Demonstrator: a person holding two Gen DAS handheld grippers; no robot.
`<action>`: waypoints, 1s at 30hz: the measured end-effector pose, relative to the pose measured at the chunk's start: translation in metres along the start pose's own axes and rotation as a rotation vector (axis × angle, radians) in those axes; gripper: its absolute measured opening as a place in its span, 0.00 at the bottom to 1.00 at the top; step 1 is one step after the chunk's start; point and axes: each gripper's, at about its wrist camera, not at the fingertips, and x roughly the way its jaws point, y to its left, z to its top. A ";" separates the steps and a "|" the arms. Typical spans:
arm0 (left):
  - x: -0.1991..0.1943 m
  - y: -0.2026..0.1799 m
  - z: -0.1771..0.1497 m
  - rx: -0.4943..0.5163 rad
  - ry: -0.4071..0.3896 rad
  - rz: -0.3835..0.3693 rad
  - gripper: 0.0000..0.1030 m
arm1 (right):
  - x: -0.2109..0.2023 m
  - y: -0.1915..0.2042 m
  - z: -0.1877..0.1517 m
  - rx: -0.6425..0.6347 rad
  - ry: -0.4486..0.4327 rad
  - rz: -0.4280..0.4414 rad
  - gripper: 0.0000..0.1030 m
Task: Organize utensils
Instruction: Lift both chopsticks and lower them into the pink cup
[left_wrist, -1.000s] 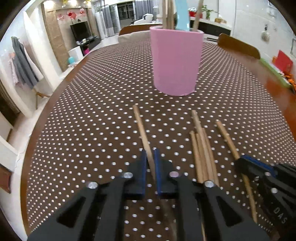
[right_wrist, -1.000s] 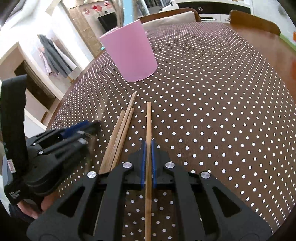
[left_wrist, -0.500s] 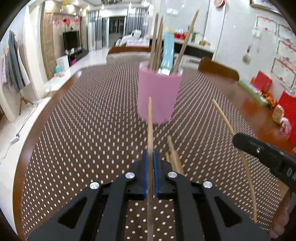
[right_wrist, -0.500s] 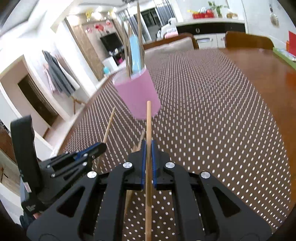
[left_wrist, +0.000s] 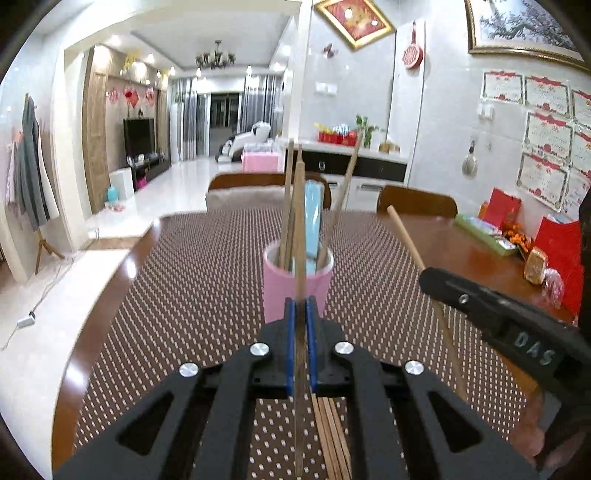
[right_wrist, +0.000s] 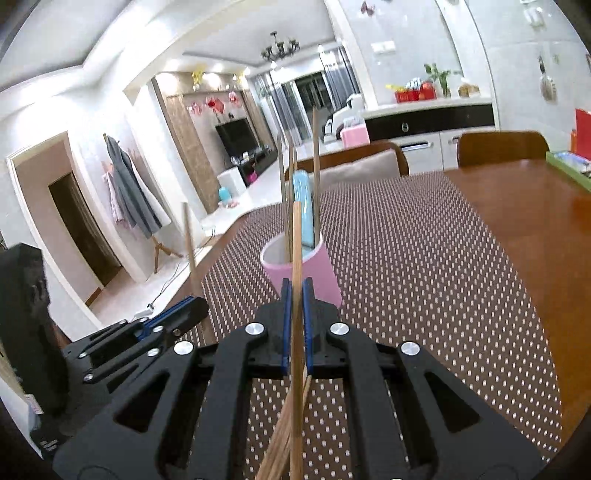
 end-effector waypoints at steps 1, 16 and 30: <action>-0.002 -0.001 0.005 0.003 -0.013 -0.003 0.06 | 0.002 0.002 0.004 -0.007 -0.023 -0.003 0.06; -0.012 0.019 0.080 -0.032 -0.226 -0.006 0.06 | 0.049 0.009 0.067 -0.046 -0.323 -0.041 0.06; 0.030 0.046 0.128 -0.135 -0.325 -0.033 0.06 | 0.102 0.010 0.099 -0.086 -0.446 -0.058 0.06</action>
